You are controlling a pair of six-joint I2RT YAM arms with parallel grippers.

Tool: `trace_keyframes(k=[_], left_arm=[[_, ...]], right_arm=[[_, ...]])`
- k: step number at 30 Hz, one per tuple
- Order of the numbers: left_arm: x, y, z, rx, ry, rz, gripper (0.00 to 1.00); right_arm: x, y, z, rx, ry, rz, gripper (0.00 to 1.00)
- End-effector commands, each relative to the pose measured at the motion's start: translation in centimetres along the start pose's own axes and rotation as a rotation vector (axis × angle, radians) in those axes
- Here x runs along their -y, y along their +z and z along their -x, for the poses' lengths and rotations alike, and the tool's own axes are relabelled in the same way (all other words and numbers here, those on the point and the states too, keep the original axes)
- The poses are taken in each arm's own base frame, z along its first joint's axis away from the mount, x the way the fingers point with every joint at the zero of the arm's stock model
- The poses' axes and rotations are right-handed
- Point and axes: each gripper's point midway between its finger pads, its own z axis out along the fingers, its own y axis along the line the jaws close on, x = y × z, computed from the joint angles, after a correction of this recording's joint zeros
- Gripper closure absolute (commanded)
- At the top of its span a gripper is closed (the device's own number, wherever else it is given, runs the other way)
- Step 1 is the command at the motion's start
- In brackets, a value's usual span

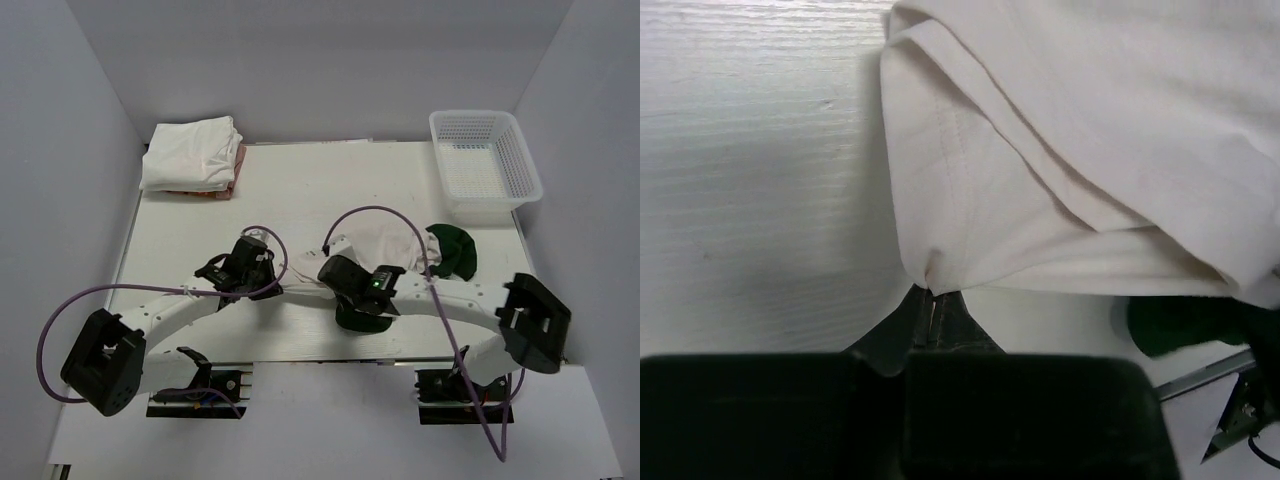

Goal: Fold and stack the t-shirts

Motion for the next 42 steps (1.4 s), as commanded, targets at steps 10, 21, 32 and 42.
trace_keyframes(k=[10, 21, 32, 42], left_arm=[[-5.5, -1.3, 1.7, 0.092, -0.060, 0.304, 1.00], [-2.5, -3.8, 6.8, 0.238, -0.045, 0.246, 1.00], [5.2, -20.2, 25.5, 0.798, -0.030, 0.304, 1.00], [13.6, -45.6, 27.0, 1.307, 0.124, -0.317, 1.00]], right_arm=[[2.1, -2.4, -2.6, -0.023, 0.023, 0.067, 0.83], [4.3, -5.8, 4.7, 0.312, 0.194, 0.078, 1.00], [16.7, -25.7, 21.0, 0.889, 0.371, -0.285, 1.00], [17.5, -49.8, 24.5, 1.372, 0.117, 0.179, 1.00]])
